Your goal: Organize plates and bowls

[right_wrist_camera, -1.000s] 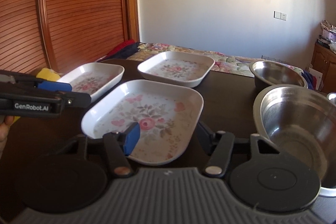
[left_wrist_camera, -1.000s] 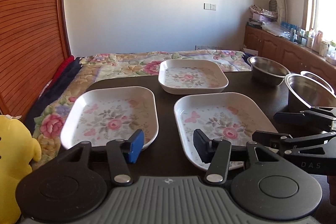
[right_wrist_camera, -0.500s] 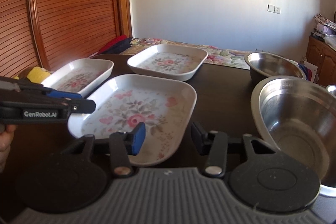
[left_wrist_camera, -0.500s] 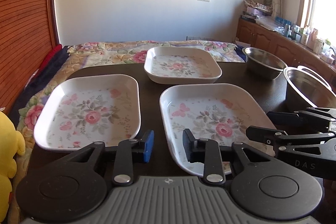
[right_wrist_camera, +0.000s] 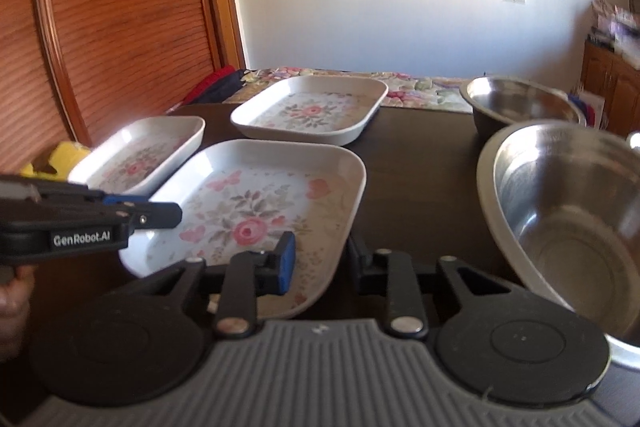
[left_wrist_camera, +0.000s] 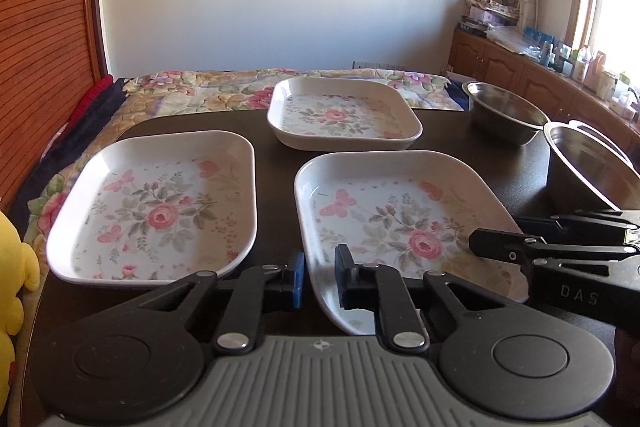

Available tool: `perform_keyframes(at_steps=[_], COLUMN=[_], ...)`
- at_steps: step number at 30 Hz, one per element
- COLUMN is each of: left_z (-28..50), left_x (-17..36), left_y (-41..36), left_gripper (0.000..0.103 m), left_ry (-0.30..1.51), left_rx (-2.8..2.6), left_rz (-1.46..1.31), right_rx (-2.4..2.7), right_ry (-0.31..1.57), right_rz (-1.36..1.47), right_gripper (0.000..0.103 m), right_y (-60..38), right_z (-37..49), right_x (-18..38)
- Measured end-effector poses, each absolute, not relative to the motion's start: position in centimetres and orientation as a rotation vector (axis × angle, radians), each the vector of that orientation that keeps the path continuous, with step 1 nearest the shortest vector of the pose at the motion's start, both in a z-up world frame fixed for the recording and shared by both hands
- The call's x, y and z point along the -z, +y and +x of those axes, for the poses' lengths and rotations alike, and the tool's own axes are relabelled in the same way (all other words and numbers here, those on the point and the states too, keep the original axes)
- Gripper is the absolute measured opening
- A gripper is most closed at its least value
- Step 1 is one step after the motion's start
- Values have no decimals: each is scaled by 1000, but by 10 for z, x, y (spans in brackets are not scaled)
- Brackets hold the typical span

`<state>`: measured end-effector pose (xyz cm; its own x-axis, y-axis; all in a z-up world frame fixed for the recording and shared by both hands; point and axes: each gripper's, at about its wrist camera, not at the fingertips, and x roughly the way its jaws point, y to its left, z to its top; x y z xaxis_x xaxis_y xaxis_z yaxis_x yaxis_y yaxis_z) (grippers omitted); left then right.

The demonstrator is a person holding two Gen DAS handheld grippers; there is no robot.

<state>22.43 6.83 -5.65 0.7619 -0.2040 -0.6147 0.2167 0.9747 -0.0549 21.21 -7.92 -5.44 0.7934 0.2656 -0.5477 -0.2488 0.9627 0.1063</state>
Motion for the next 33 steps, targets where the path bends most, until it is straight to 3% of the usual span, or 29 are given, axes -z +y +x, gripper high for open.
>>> perform_keyframes(at_steps=[10,14,33], left_z=[202,193,115], left_x=[49,51,18], left_y=[73,77,72], left_gripper=[12,12,12], left_ry=[679,689,577], left_rx=[240,239,218], left_rz=[-9,-46,-40], right_rx=[-288,-290,-333], right_ry=[599,615,509], right_rz=[77,104,110], right_gripper=[23,18,16], right_y=[-84,-87,-92], right_z=[200,197,133], right_x=[50,54,29])
